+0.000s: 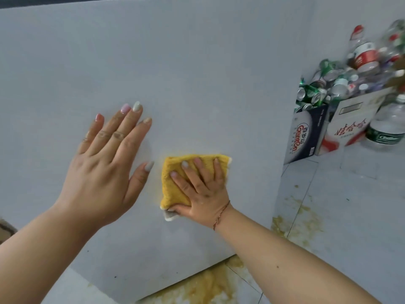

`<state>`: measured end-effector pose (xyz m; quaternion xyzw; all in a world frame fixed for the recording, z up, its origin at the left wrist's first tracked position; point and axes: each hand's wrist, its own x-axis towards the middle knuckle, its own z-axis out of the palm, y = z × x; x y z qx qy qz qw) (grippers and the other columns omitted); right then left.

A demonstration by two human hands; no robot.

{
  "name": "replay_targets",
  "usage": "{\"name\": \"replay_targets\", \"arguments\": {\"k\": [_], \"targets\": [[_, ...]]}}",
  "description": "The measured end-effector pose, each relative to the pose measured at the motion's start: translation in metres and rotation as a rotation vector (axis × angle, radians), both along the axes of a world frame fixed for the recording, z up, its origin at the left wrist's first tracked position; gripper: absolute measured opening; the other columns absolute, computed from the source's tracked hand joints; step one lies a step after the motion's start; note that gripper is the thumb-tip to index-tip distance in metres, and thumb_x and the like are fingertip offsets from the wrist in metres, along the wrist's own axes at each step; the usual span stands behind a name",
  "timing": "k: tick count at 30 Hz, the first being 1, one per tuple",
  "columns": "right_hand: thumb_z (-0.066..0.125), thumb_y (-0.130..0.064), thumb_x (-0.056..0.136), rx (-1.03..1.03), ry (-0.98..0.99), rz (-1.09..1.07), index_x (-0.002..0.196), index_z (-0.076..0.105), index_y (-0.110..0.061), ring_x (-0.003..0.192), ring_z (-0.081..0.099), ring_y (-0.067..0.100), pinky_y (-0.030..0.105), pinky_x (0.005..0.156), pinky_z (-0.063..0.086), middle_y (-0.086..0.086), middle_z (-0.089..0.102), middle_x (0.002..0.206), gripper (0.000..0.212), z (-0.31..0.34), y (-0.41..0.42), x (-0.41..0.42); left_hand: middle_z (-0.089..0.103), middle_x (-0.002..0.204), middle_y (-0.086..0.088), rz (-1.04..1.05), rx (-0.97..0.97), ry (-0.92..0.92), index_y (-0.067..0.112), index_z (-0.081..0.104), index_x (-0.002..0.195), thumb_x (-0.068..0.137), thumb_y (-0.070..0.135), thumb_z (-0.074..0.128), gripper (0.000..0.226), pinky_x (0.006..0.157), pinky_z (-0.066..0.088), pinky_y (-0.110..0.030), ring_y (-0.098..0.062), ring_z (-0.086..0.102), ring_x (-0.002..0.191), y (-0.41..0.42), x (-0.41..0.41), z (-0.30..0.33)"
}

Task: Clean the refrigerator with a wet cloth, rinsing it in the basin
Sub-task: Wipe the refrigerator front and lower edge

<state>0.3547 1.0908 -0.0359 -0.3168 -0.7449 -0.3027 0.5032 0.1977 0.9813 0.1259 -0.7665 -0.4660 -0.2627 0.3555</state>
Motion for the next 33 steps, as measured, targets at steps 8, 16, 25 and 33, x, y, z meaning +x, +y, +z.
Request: {"name": "replay_targets", "arguments": {"k": [8, 16, 25, 33], "targets": [[0.030, -0.063, 0.092, -0.222, 0.303, -0.156, 0.152, 0.000, -0.030, 0.146, 0.006, 0.028, 0.059, 0.114, 0.011, 0.005, 0.007, 0.157, 0.075, -0.007, 0.055, 0.104, 0.032, 0.152, -0.016, 0.044, -0.001, 0.017, 0.001, 0.041, 0.142, 0.097, 0.033, 0.039, 0.055, 0.119, 0.014, -0.049, -0.028, 0.025, 0.144, 0.018, 0.009, -0.006], [0.030, -0.066, 0.085, -0.781, 1.286, -0.034, 0.152, 0.007, -0.012, 0.146, 0.012, 0.025, 0.051, 0.116, 0.017, 0.010, 0.008, 0.158, 0.089, -0.027, 0.040, 0.083, 0.034, 0.152, -0.015, 0.042, -0.042, -0.003, 0.000, 0.042, 0.141, 0.097, 0.032, 0.039, 0.054, 0.118, 0.016, -0.050, -0.027, 0.026, 0.144, 0.013, 0.008, -0.005], [0.035, -0.057, 0.093, -0.487, 0.603, -0.049, 0.151, 0.005, -0.009, 0.138, 0.013, 0.046, 0.065, 0.110, 0.017, 0.018, 0.015, 0.147, 0.082, -0.044, -0.019, -0.037, 0.036, 0.150, -0.015, 0.119, -0.128, -0.014, -0.002, 0.045, 0.138, 0.098, 0.030, 0.039, 0.051, 0.118, 0.019, -0.049, -0.028, 0.027, 0.143, -0.029, -0.026, -0.013], [0.054, -0.050, 0.089, -0.149, 0.085, 0.074, 0.150, 0.020, -0.019, 0.147, -0.001, 0.031, 0.059, 0.114, 0.007, 0.009, 0.012, 0.150, 0.076, -0.046, -0.060, -0.124, 0.035, 0.153, -0.009, 0.247, -0.294, -0.061, 0.004, 0.042, 0.142, 0.101, 0.042, 0.026, 0.059, 0.117, 0.023, -0.048, -0.022, 0.025, 0.145, -0.080, -0.090, -0.010]]}}
